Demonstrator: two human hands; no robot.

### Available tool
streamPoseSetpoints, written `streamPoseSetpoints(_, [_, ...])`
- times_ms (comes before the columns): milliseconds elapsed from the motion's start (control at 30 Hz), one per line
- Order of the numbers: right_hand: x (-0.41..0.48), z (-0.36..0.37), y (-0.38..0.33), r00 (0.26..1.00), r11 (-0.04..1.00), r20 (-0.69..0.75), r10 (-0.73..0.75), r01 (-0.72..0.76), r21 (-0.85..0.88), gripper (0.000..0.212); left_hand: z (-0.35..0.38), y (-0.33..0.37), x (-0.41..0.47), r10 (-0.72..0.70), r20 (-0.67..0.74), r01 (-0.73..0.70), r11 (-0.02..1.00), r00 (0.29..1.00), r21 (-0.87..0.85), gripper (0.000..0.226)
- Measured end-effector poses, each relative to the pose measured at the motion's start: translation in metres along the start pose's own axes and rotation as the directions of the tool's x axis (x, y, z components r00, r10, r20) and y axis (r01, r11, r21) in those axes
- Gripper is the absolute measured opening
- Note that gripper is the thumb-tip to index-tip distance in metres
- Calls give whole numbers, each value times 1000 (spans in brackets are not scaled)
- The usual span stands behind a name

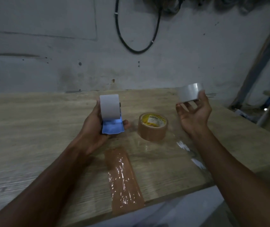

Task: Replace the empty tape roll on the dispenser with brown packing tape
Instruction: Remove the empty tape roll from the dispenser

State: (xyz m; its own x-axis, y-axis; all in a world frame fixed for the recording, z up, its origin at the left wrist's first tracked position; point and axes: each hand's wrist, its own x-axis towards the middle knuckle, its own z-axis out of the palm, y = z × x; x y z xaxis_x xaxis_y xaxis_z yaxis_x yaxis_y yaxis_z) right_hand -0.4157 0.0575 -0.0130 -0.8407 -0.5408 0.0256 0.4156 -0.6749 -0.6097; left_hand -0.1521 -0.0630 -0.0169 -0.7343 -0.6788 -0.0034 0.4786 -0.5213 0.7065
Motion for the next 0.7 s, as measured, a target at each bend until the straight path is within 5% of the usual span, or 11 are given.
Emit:
streamPoseSetpoints(133, [5,6,2,996,970,-16,-88,82,-230,39,2,2,-8,0,7,0,1000,1000,-16,67])
streamPoseSetpoints(267, [24,-4,2,961,869,-67,-268,211,-447,51,9,2,-14,13,18,-12,997,1000,-73,27])
streamPoseSetpoints(400, [36,-15,0,874,484,54,-483,318,-815,73,3,6,-11,54,-58,-56,998,997,-38,73])
streamPoseSetpoints(533, [37,-18,2,829,247,129,-543,305,-920,81,-14,13,-5,125,-42,-121,989,991,90,128])
streamPoseSetpoints(600, [38,-19,3,817,145,166,-553,290,-946,84,-16,12,-6,135,-32,-130,984,990,124,115])
streamPoseSetpoints(700, [40,-22,3,817,46,202,-539,269,-962,87,-16,12,-6,144,-89,-133,984,986,116,40])
